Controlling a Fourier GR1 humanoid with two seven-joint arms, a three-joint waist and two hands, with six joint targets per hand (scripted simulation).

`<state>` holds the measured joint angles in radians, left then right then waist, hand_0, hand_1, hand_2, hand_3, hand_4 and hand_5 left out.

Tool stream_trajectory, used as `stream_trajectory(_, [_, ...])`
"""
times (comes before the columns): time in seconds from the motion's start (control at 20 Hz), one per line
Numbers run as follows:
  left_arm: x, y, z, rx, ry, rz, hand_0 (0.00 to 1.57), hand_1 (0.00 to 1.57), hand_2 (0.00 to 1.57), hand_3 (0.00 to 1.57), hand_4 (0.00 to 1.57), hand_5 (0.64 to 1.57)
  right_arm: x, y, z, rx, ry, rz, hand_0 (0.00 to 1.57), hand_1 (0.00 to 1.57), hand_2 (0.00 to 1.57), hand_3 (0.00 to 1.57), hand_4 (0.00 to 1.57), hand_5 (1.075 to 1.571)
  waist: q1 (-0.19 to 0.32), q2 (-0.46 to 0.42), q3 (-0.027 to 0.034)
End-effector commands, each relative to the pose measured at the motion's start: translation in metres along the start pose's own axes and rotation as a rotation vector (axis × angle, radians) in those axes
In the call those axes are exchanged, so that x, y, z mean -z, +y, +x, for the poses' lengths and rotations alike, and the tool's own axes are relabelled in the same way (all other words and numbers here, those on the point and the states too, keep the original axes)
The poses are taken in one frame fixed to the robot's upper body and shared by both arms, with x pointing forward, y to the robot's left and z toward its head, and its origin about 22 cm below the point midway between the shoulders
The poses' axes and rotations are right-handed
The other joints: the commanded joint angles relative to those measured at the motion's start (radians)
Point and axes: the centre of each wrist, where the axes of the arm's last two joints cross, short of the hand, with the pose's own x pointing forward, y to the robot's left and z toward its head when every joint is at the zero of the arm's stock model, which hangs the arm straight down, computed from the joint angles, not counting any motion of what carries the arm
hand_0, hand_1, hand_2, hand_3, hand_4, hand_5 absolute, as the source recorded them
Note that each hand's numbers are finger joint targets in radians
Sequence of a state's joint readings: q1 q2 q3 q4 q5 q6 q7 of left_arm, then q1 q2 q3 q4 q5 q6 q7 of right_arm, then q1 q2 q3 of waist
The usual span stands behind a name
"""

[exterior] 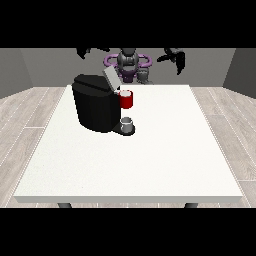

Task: Insert the coffee pod into the coffee machine and close the lid

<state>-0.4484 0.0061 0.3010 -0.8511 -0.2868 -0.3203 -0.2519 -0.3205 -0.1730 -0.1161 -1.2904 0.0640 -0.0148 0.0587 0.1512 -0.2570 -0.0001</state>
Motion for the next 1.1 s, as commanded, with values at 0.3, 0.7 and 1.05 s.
stream_trajectory(0.3, [-0.003, -0.004, 0.038, 0.028, -0.114, 0.000, 0.00, 0.00, 0.00, 0.00, 0.35, 1.571, 0.029, -0.016, 0.016, 0.176, 0.006, -0.030, 0.00, 0.00, 0.00, 0.00, 0.19, 1.571, 0.068, 0.137, 0.0007])
stream_trajectory(0.7, [-0.029, -0.004, 0.051, 0.039, -0.184, 0.057, 0.00, 0.00, 0.00, 0.00, 0.35, 1.571, 0.048, -0.018, 0.029, 0.168, 0.008, 0.031, 0.00, 0.00, 0.00, 0.00, 0.06, 1.571, 0.026, 0.207, 0.0002])
stream_trajectory(1.05, [-0.038, 0.003, 0.074, 0.036, -0.193, 0.051, 0.00, 0.00, 0.00, 0.00, 0.36, 1.571, 0.057, 0.018, 0.029, 0.130, -0.019, 0.077, 0.00, 0.00, 0.00, 0.00, 0.00, 1.571, 0.045, 0.243, 0.0003])
